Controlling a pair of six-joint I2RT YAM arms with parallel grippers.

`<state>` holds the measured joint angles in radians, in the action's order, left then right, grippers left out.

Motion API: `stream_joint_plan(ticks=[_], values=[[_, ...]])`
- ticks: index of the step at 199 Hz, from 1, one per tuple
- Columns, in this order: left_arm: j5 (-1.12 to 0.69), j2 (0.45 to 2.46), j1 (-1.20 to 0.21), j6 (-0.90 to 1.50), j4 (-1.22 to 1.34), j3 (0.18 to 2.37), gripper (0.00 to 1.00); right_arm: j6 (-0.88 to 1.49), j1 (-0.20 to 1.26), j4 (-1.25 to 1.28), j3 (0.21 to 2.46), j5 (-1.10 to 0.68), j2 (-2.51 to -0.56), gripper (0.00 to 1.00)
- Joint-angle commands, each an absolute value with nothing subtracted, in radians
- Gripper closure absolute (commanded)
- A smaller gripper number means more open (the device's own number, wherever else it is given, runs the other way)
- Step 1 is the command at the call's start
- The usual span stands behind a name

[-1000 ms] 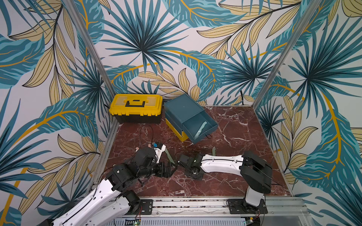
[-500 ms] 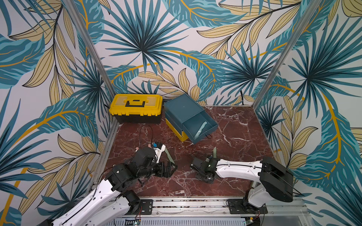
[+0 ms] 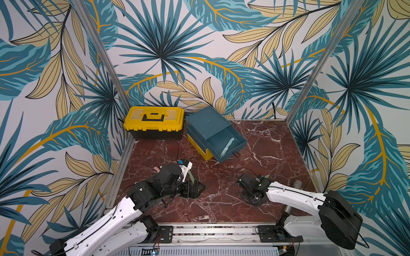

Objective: Place the fruit knives into the drawer by color
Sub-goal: Move the fruit knife to the center of the board, then pick up the fruit knife from the center of the board.

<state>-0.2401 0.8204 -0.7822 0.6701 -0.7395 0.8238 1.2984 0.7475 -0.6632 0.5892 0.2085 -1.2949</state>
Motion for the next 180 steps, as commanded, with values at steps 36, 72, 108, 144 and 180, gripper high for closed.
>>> stream_joint_plan(ticks=[36, 72, 108, 144, 180], values=[[-0.251, 0.889, -0.816, 0.659, -0.638, 0.883, 0.0, 1.21, 0.71, -0.833, 0.63, 0.221, -1.302, 0.53], [-0.257, 0.912, -0.822, 0.651, -0.62, 0.89, 0.0, 1.167, 0.66, -0.885, 0.685, 0.236, -1.262, 0.53], [-0.265, 0.932, -0.826, 0.652, -0.596, 0.893, 0.0, 1.09, 0.608, -0.89, 0.737, 0.235, -1.289, 0.53], [-0.268, 0.952, -0.828, 0.653, -0.575, 0.894, 0.0, 1.041, 0.548, -0.856, 0.766, 0.219, -1.341, 0.53], [-0.264, 0.965, -0.828, 0.651, -0.573, 0.896, 0.0, 1.006, 0.507, -0.831, 0.797, 0.197, -1.409, 0.54]])
